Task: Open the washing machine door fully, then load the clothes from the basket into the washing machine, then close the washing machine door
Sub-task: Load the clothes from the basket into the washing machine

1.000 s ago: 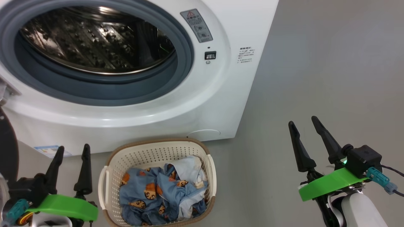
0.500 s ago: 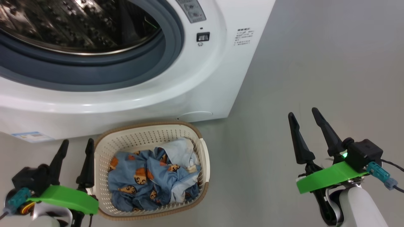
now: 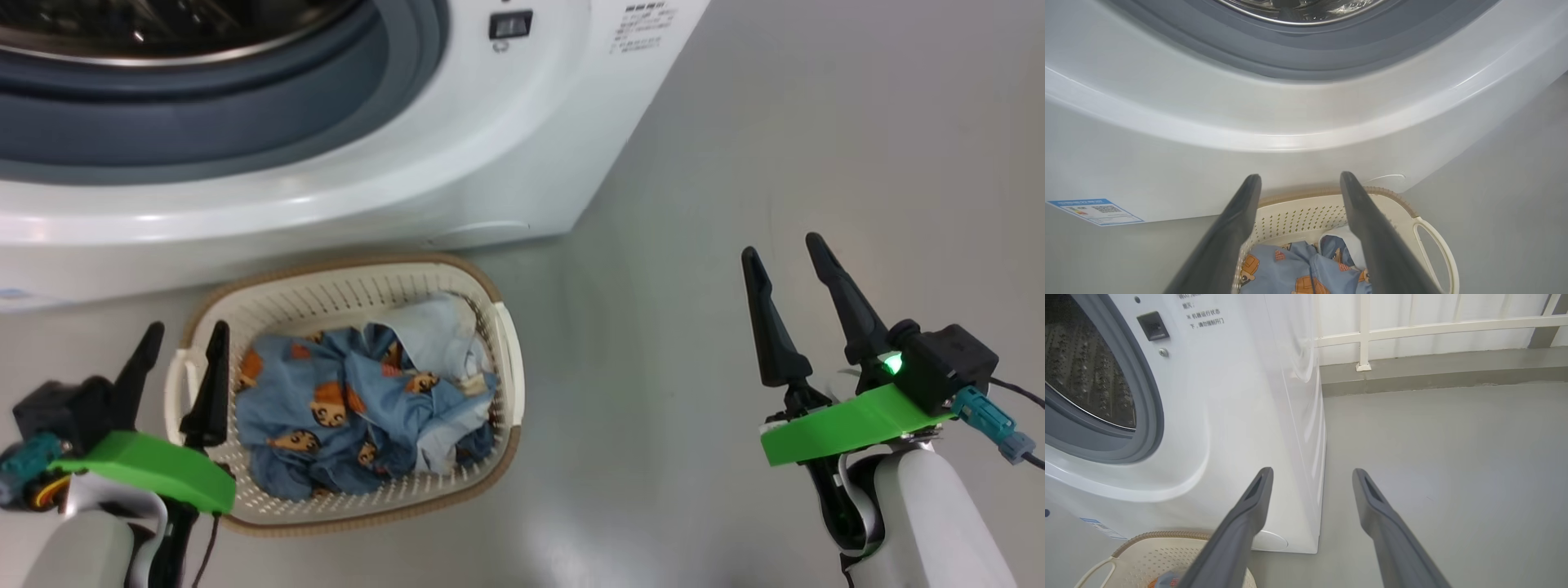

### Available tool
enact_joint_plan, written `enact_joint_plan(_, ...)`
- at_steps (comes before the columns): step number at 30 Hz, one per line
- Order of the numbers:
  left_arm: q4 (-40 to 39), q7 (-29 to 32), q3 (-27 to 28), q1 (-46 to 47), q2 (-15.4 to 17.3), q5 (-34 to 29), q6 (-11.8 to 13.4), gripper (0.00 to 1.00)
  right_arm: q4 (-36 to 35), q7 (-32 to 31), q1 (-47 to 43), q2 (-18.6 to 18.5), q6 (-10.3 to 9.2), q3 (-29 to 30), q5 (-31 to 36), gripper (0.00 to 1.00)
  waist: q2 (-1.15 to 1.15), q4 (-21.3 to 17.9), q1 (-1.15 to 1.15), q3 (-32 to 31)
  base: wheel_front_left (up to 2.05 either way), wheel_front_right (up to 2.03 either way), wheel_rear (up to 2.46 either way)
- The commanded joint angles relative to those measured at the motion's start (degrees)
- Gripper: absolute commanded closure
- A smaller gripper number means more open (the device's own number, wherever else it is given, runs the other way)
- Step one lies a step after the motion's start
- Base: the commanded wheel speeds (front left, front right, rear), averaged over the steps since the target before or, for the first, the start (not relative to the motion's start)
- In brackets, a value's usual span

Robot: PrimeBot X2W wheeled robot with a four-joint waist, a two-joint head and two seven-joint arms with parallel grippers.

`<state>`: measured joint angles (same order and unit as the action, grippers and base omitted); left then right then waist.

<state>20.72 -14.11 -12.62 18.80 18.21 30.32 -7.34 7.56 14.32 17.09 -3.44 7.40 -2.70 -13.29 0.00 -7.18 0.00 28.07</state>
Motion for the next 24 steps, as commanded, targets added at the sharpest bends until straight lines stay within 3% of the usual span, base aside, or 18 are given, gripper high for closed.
enact_joint_plan(1,-0.2,0.0,1.5,1.4,2.3,0.6,-0.1,0.00,-1.7,0.7,0.5,0.5,0.09,-1.0,0.5,0.00,0.00,-1.0,0.00,3.0,0.00,0.00,0.00)
enact_joint_plan(11,8.7,5.7,-9.7,9.6,5.4,3.9,-0.1,0.00,-3.0,0.7,3.5,0.6,0.09,-3.2,-3.1,0.00,0.00,-4.0,0.00,11.9,0.00,0.00,0.00)
enact_joint_plan(16,12.6,8.8,-17.1,14.2,6.0,11.9,-0.1,0.00,-3.0,0.7,4.4,0.6,0.09,-4.1,-5.5,0.00,0.00,-5.9,0.00,16.1,0.00,0.00,0.00)
enact_joint_plan(24,17.4,10.4,-26.7,20.4,9.6,19.5,-0.1,0.00,-3.8,0.7,6.4,0.6,0.09,-6.5,-8.1,0.00,0.00,-8.9,0.00,21.3,0.00,0.00,0.00)
